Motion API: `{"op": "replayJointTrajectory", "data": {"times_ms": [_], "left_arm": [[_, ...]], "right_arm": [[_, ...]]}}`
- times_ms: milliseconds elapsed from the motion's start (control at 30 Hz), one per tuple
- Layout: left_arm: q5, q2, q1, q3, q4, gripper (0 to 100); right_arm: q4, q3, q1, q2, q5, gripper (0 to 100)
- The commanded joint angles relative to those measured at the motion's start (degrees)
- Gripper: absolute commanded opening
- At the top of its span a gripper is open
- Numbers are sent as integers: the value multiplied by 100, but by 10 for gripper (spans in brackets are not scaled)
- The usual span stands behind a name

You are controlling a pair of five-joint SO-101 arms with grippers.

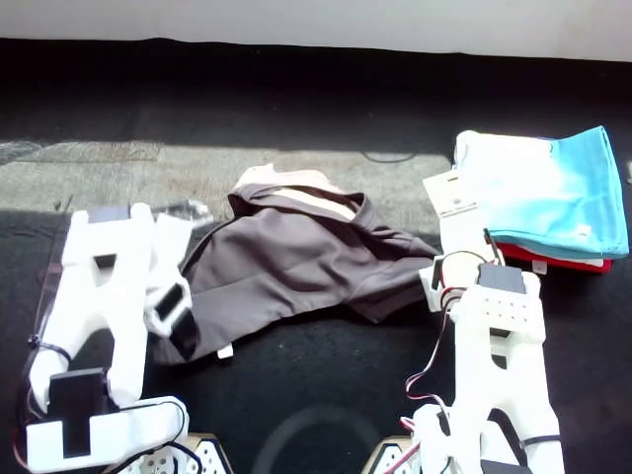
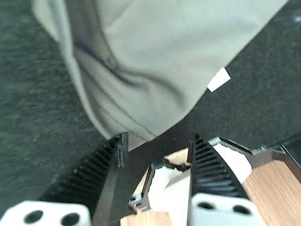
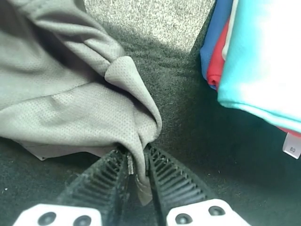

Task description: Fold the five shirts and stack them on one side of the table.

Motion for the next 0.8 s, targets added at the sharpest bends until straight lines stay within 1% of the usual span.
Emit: {"op": "replayJointTrajectory", "data": {"times_ms": [0, 167, 233, 400, 600, 667, 767], "left_arm": [[167, 22, 84, -673, 211, 207], [1125, 180, 295, -268, -185, 207], [1380, 189, 435, 4, -369, 207], [1451, 224, 637, 927, -1116, 207], [1582, 224, 347, 1727, -2198, 210], [1582, 224, 356, 1824, -2330, 210], [1591, 224, 356, 1833, -2321, 210]], "right_arm": [[-92, -259, 57, -189, 44, 5], [-92, -286, 40, -189, 44, 5], [-92, -277, 40, -189, 44, 5], [-92, -251, 40, -189, 35, 5], [-75, -233, 40, -189, 35, 5], [-66, -233, 40, -189, 35, 5], [-66, -233, 40, -189, 35, 5]]}}
